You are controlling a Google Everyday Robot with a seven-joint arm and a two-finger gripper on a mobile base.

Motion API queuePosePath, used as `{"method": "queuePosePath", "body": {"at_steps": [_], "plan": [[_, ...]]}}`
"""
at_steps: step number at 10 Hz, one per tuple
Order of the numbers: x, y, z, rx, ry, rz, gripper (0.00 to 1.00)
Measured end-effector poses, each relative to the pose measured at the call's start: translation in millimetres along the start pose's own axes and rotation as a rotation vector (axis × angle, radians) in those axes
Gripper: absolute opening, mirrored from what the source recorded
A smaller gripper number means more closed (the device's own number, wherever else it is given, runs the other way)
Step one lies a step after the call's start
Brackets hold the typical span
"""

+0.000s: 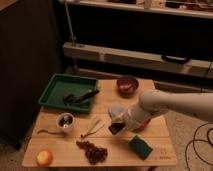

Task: Wipe red bowl with eraser

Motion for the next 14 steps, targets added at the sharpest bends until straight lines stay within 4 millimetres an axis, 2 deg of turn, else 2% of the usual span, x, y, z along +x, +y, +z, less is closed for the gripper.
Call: {"method": "queuePosePath", "body": {"at_steps": [3, 5, 7, 9, 10, 13, 14], "plan": [[13.9, 6.8, -84.4, -0.160, 0.017, -0.058, 0.00], [8.6, 3.3, -136.8, -0.259, 0.034, -0.059, 0.00], [3.5, 8.0, -158.5, -0.265, 0.041, -0.051, 0.00], [-8.2, 17.3, -159.7, -0.242, 0.054, -0.033, 0.00], [-16.4, 20.2, -152.2, -0.223, 0.063, -0.027, 0.00], [-46.8, 13.1, -111.0, -0.160, 0.087, 0.000, 0.00], [-58.8, 9.8, -87.4, -0.136, 0.091, 0.014, 0.00]]}}
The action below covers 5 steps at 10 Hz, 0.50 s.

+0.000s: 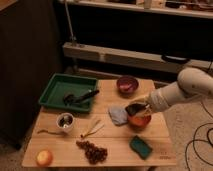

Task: Wipe red bowl with eraser

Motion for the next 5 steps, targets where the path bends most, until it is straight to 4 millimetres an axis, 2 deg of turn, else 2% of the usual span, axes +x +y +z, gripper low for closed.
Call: {"method": "queuePosePath", "body": {"at_steps": [1, 5], "plan": [[-8.0, -4.4, 12.7, 0.013, 0.002, 0.010, 0.00], [-8.6, -5.9, 13.1, 0.016, 0.002, 0.012, 0.00]]}}
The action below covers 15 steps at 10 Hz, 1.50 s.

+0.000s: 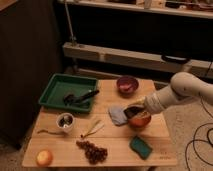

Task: Wipe red bowl with eraser

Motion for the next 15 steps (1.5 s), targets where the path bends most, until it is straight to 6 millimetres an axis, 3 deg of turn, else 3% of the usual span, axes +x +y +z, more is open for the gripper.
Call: {"method": "queuePosePath", "body": {"at_steps": [4, 10, 15], "plan": [[-1.3, 0.0, -0.8, -0.003, 0.008, 0.007, 0.00], [-63.8, -2.1, 14.9, 0.007, 0.139, 0.102, 0.00], [-73.1, -13.3, 18.7, 0.056, 0.125, 0.127, 0.00]]}}
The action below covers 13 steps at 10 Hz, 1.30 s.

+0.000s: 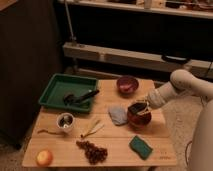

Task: Wipe red bowl with eraser

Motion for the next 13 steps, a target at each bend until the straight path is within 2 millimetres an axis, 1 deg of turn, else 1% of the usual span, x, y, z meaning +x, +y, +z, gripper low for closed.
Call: {"method": "queuePosePath", "body": {"at_steps": [2, 4, 5, 9, 11, 13], "plan": [[-10.1, -7.3, 10.6, 0.019, 0.023, 0.016, 0.00], [-14.6, -9.2, 24.1, 0.039, 0.042, 0.007, 0.00], [-14.2, -7.0, 33.8, 0.060, 0.046, -0.004, 0.00], [-13.2, -10.7, 49.6, 0.102, 0.051, -0.015, 0.00], [-13.7, -21.0, 49.4, 0.110, 0.056, -0.005, 0.00], [-17.2, -36.5, 34.4, 0.087, 0.059, 0.002, 0.00]]}}
